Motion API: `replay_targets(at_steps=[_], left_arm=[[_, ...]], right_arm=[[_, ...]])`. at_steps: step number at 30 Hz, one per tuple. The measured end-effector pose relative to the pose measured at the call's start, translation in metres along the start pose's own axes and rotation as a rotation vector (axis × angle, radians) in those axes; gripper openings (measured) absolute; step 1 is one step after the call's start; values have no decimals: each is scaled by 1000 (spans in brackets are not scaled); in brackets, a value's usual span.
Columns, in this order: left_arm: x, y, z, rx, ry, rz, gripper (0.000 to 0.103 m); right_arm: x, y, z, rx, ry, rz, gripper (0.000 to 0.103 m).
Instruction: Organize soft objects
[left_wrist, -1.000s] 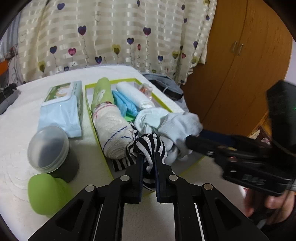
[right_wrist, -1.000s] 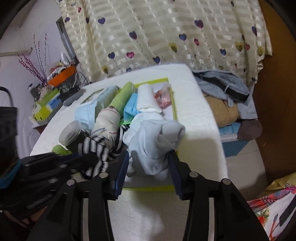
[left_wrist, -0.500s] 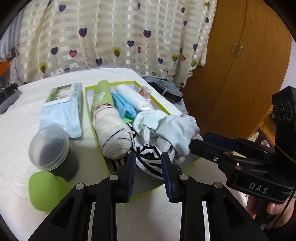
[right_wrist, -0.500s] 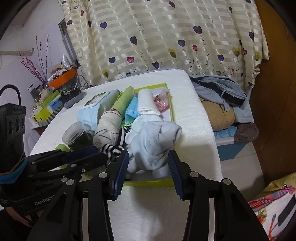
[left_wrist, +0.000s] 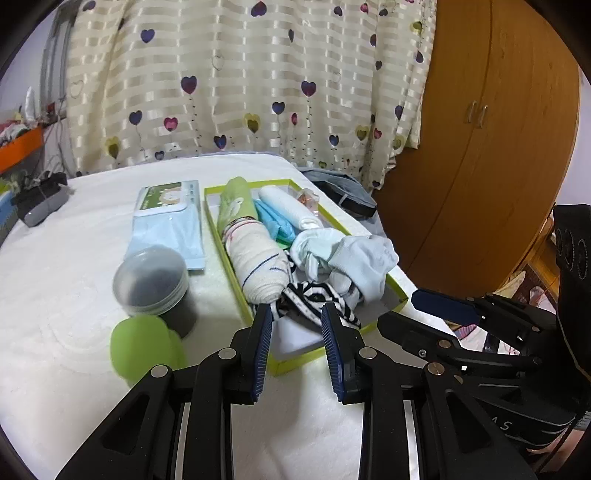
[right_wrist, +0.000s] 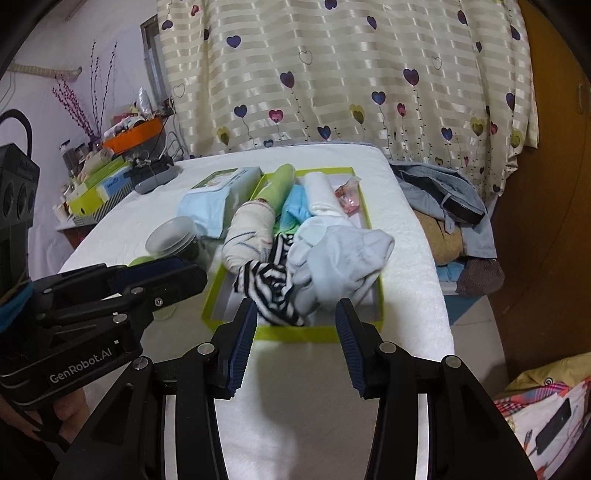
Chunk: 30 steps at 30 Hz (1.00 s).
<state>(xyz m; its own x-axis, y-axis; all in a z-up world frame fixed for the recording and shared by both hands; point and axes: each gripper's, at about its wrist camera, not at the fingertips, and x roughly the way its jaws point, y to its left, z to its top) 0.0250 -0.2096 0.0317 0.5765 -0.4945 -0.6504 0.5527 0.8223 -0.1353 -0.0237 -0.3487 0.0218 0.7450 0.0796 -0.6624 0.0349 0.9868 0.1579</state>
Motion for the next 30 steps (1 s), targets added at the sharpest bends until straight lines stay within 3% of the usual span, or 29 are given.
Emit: replay_targets(at_steps=[10, 18, 30], left_arm=[[-16, 8, -8, -8, -22, 25, 27], [-29, 14, -13, 15, -66, 127, 27], [-32, 20, -40, 2, -20, 150, 27]], right_arm=[[-4, 15, -2, -21, 5, -1, 46], [-6, 26, -5, -41, 0, 5, 46], [6, 36, -22, -55, 41, -18, 47]])
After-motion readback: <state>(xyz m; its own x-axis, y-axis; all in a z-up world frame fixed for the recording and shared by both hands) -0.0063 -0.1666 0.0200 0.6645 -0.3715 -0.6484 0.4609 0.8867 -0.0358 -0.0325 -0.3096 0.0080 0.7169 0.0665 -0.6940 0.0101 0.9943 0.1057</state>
